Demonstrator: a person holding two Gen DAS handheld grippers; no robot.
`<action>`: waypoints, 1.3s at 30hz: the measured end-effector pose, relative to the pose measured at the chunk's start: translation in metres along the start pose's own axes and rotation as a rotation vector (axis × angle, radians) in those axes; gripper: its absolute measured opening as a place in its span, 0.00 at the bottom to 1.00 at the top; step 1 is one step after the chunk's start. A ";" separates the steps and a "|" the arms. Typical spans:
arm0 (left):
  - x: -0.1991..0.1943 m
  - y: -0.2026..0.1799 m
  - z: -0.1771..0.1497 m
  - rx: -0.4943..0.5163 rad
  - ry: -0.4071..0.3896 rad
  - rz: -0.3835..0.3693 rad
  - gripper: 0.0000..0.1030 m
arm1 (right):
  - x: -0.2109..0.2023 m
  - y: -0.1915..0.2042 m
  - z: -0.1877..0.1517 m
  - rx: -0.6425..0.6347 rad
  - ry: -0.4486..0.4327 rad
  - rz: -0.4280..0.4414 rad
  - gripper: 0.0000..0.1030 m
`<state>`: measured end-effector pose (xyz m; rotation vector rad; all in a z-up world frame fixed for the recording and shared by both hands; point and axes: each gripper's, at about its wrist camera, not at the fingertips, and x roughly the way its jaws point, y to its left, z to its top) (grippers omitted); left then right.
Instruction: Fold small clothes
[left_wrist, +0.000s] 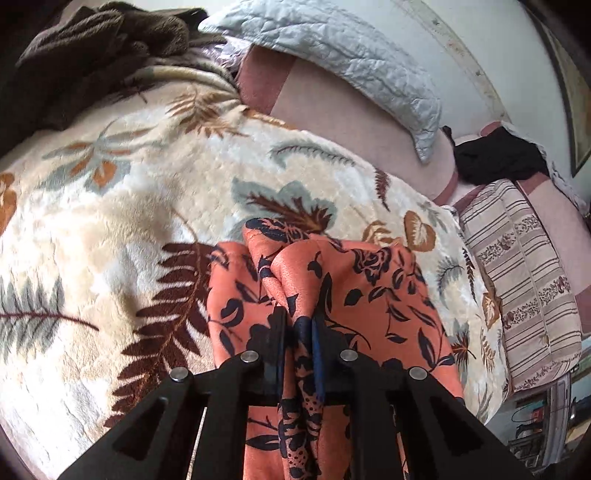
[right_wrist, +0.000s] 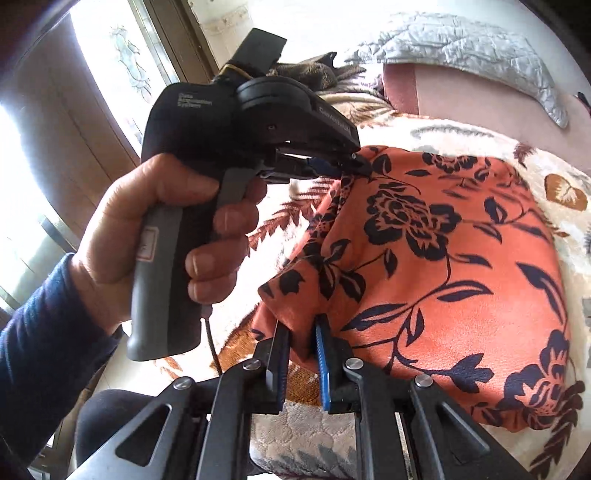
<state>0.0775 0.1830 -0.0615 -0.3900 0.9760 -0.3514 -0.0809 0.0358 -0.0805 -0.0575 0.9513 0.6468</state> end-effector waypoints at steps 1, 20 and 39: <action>-0.002 -0.001 0.002 0.008 -0.012 0.002 0.12 | -0.004 0.001 0.002 0.001 -0.010 0.005 0.13; -0.052 0.030 -0.046 -0.174 -0.043 -0.096 0.45 | -0.045 -0.056 -0.072 0.401 -0.109 0.198 0.81; -0.015 0.016 -0.057 -0.130 0.075 0.046 0.42 | -0.018 -0.135 -0.074 0.849 -0.136 0.352 0.81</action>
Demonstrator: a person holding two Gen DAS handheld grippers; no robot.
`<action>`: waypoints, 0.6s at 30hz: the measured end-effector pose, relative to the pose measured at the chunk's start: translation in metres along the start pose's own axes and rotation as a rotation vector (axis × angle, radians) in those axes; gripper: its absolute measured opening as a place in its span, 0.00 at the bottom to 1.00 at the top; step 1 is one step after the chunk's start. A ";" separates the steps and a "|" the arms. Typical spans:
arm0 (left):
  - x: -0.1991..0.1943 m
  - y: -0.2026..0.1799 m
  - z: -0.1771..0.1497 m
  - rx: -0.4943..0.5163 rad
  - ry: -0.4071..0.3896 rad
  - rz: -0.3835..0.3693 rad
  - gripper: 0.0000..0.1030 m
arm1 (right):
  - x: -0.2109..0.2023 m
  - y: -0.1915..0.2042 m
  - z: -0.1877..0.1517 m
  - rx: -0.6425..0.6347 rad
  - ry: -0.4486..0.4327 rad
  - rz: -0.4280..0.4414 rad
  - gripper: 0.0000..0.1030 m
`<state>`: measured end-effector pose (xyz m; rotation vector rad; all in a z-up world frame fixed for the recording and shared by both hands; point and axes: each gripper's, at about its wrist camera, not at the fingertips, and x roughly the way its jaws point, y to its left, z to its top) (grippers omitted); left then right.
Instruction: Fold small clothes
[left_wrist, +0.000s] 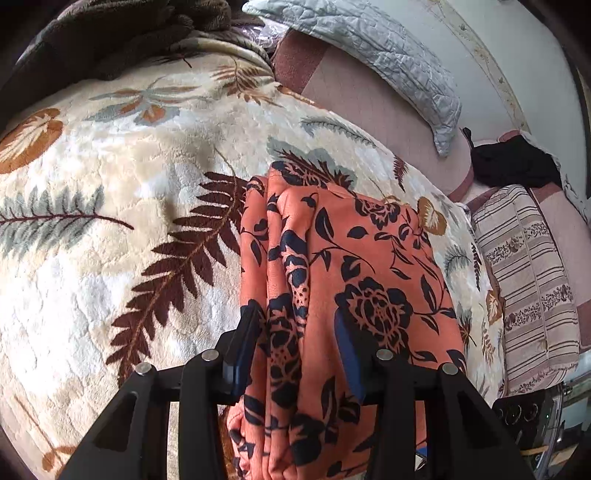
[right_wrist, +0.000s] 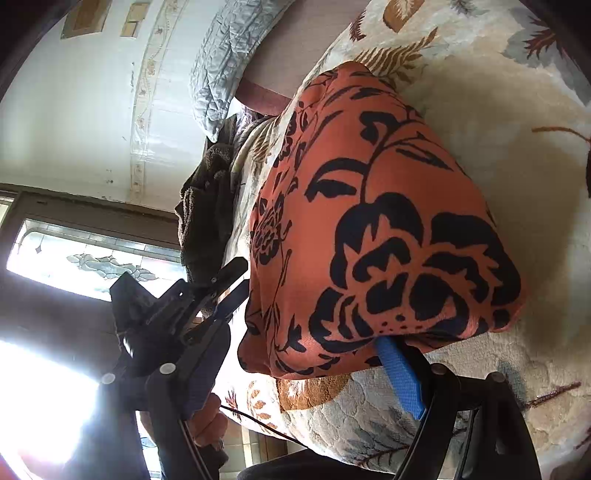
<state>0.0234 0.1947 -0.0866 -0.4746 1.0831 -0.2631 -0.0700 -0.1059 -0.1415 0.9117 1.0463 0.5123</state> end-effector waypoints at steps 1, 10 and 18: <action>0.008 0.001 0.002 -0.003 0.021 0.006 0.42 | 0.001 0.001 0.001 -0.004 -0.002 -0.001 0.80; -0.020 -0.011 0.001 0.004 -0.065 0.006 0.10 | 0.006 0.005 0.009 -0.017 0.005 -0.008 0.79; 0.003 0.024 -0.013 -0.085 -0.029 0.021 0.10 | 0.006 0.001 0.007 -0.035 0.034 -0.026 0.79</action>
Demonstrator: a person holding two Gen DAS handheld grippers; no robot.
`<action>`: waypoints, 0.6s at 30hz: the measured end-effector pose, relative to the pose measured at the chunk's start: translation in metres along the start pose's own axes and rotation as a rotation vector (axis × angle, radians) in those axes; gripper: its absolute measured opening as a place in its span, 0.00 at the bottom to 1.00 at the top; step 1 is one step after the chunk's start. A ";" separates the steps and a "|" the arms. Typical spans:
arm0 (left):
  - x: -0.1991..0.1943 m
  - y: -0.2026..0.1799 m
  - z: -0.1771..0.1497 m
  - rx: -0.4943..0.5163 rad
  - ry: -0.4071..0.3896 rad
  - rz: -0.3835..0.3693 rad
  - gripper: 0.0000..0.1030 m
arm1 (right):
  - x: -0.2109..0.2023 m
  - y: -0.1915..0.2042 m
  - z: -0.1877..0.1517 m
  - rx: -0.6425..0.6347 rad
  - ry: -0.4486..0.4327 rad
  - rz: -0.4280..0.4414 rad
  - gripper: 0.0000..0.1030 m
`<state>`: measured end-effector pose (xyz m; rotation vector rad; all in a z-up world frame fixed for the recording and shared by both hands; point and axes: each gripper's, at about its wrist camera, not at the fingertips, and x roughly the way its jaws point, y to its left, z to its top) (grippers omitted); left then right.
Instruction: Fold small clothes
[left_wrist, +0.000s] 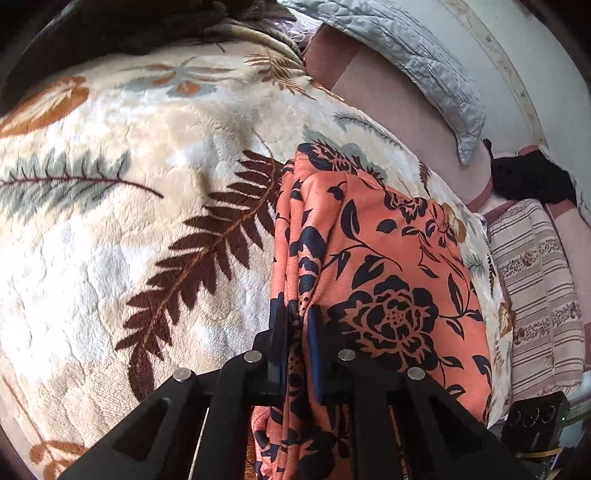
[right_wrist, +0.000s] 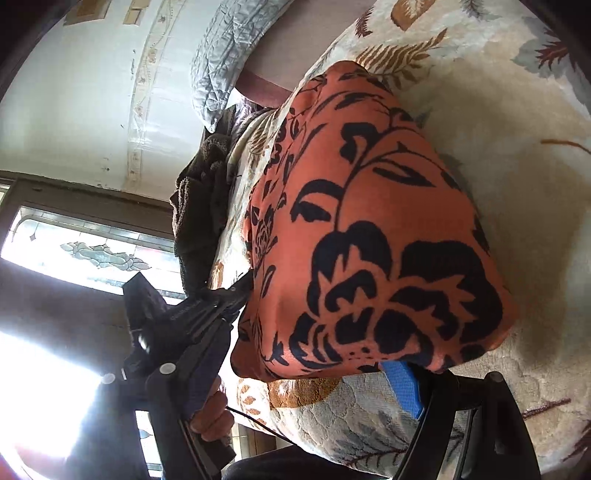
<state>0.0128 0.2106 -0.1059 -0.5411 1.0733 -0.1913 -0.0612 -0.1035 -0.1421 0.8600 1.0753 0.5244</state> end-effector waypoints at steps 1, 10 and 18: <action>-0.002 0.000 0.001 -0.002 -0.003 -0.008 0.10 | -0.002 0.000 0.000 -0.002 -0.004 -0.001 0.79; -0.004 -0.009 -0.003 0.049 -0.016 0.050 0.11 | -0.017 -0.007 -0.008 0.019 0.019 0.017 0.79; -0.003 -0.015 -0.006 0.097 -0.024 0.098 0.12 | -0.076 0.040 -0.007 -0.121 0.012 0.113 0.80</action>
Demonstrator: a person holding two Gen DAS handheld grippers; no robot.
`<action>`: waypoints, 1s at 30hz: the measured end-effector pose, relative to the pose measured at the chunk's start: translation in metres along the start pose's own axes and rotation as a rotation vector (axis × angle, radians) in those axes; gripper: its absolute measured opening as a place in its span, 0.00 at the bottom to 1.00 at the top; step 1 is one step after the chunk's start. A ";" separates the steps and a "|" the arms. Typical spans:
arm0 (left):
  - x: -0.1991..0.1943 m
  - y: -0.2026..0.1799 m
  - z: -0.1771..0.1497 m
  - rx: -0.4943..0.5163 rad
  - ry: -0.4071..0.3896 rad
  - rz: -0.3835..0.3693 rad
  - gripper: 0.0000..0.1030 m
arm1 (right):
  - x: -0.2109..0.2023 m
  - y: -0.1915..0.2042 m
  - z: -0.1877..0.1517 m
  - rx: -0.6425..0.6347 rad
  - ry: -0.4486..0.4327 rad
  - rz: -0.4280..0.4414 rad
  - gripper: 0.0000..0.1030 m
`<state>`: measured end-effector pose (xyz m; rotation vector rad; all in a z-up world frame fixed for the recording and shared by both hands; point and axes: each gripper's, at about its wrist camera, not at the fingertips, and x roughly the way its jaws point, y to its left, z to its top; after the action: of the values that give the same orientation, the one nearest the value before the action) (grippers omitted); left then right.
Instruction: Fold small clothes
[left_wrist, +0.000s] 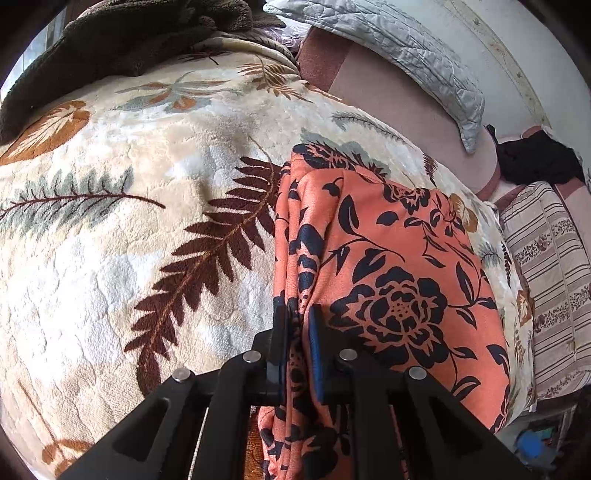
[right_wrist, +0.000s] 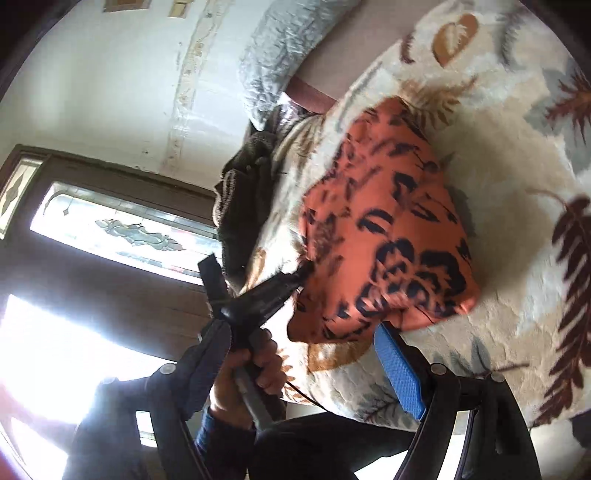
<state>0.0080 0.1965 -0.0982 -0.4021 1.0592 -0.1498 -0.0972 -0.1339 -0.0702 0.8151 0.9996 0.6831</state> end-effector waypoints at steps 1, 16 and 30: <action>0.000 0.000 0.000 0.004 -0.001 0.004 0.12 | 0.001 0.010 0.013 -0.032 -0.016 0.009 0.80; -0.072 -0.050 -0.015 0.060 -0.164 -0.058 0.13 | 0.085 -0.062 0.038 0.164 0.107 -0.019 0.72; 0.000 -0.064 -0.048 0.167 -0.078 0.041 0.13 | 0.031 -0.090 0.075 0.153 0.052 -0.172 0.75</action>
<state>-0.0294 0.1255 -0.0940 -0.2332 0.9697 -0.1837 -0.0052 -0.1769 -0.1366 0.8361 1.1653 0.4866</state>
